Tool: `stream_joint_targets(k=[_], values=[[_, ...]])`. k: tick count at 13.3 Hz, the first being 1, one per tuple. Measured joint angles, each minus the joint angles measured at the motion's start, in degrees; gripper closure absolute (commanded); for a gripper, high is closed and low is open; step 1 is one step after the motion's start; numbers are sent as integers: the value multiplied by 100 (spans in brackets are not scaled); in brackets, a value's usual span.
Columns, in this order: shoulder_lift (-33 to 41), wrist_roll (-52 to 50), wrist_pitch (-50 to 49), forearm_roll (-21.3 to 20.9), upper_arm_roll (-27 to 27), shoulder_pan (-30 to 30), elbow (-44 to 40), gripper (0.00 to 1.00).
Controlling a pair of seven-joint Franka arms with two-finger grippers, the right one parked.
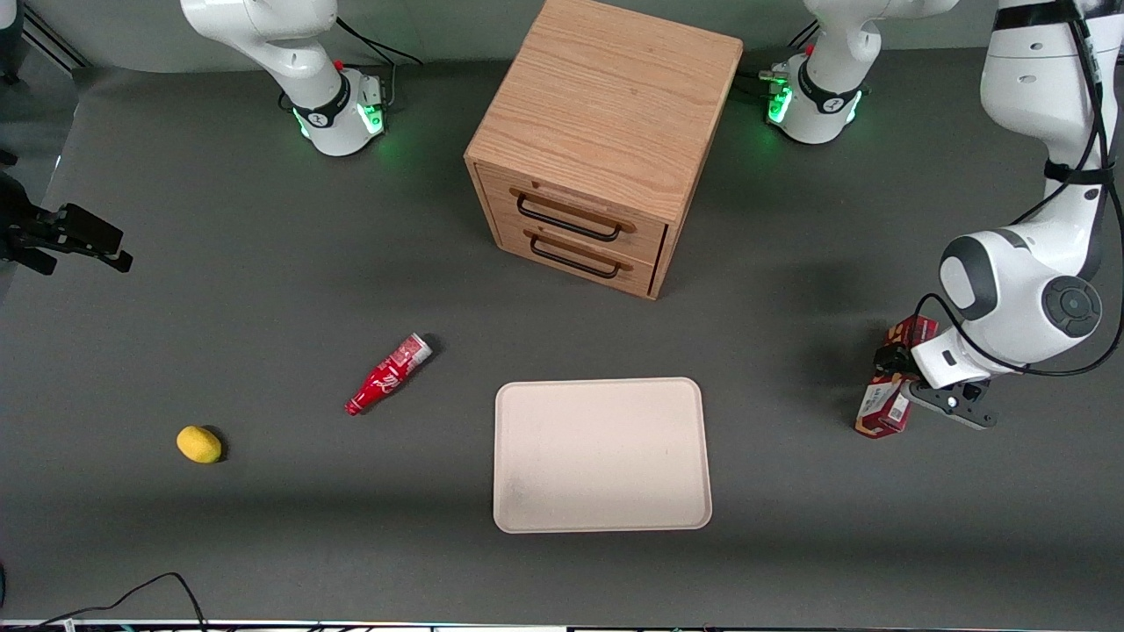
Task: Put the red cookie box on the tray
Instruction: 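Move the open left gripper down over the red cookie box, then close the left gripper on the cookie box and lift it upright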
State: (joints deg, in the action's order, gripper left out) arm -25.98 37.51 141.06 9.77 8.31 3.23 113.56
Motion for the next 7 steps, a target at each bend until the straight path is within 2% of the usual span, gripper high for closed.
stream_joint_targets(k=[3, 4, 5, 7], values=[[-4, 10, 7, 4, -1, 0, -1, 0], [-4, 12, 10, 5, -1, 0, -1, 5], [-4, 12, 11, 6, -1, 0, -1, 16], [-4, 15, 11, 7, -1, 0, -1, 81]])
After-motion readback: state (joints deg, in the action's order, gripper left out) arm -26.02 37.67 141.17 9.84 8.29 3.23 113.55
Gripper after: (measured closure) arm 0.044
